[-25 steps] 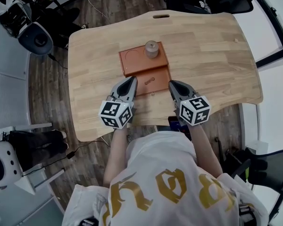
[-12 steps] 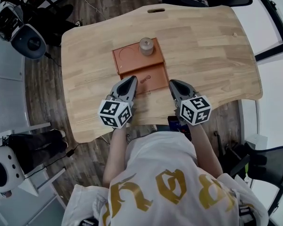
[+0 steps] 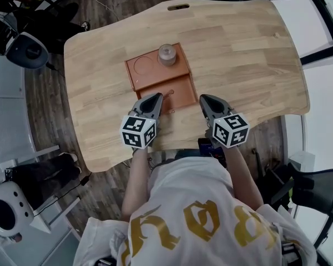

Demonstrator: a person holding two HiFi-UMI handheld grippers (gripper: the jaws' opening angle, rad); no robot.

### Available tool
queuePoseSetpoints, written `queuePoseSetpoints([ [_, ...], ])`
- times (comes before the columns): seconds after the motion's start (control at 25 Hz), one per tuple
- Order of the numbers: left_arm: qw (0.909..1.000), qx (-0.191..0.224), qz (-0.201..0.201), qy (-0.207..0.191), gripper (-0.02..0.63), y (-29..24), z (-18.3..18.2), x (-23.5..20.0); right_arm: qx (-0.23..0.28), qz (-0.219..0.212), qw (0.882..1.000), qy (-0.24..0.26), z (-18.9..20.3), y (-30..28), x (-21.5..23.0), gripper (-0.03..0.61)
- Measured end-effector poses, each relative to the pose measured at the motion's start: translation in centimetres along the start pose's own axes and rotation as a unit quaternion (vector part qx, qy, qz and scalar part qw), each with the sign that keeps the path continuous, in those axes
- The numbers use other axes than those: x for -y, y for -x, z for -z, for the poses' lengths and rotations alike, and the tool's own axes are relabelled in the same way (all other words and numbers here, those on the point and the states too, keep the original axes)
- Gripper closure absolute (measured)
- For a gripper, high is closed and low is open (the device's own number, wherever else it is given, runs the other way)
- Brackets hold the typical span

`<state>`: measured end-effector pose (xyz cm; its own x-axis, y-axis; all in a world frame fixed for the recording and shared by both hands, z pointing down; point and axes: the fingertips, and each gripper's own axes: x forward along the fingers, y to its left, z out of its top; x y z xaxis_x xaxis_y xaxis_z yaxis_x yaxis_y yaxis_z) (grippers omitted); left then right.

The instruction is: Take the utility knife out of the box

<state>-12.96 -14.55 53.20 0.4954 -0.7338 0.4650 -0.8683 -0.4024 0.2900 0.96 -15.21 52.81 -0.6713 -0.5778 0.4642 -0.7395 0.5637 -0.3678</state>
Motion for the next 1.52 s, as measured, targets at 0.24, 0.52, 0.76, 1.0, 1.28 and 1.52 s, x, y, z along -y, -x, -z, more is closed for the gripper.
queuePoseSetpoints([
  [0.24, 0.9984, -0.054, 0.013, -0.009, 0.601, -2.4, 1.8, -0.5, -0.014, 0.003, 1.000, -0.008, 0.6, -1.1, 1.2, 0.568],
  [0.52, 0.9889, -0.137, 0.018, -0.054, 0.601, -4.5, 4.6, -0.9, -0.035, 0.009, 0.999, -0.021, 1.6, -2.6, 3.2, 0.568],
  [0.76, 0.9787, -0.191, 0.032, -0.068, 0.601, -6.6, 6.5, -1.0, -0.049, 0.012, 0.998, -0.035, 2.3, -3.5, 4.8, 0.567],
  [1.0, 0.9691, -0.228, 0.034, -0.089, 0.600, -8.0, 8.0, -1.4, -0.061, 0.018, 0.997, -0.046, 3.0, -4.0, 6.2, 0.568],
  [1.28, 0.9598, -0.253, 0.024, -0.118, 0.550, -9.1, 9.1, -2.0, -0.068, 0.019, 0.996, -0.056, 3.4, -4.7, 7.4, 0.568],
  [1.52, 0.9458, -0.274, 0.018, -0.173, 0.529, -9.6, 10.0, -2.3, -0.057, 0.008, 0.995, -0.086, 3.2, -4.9, 7.8, 0.568],
])
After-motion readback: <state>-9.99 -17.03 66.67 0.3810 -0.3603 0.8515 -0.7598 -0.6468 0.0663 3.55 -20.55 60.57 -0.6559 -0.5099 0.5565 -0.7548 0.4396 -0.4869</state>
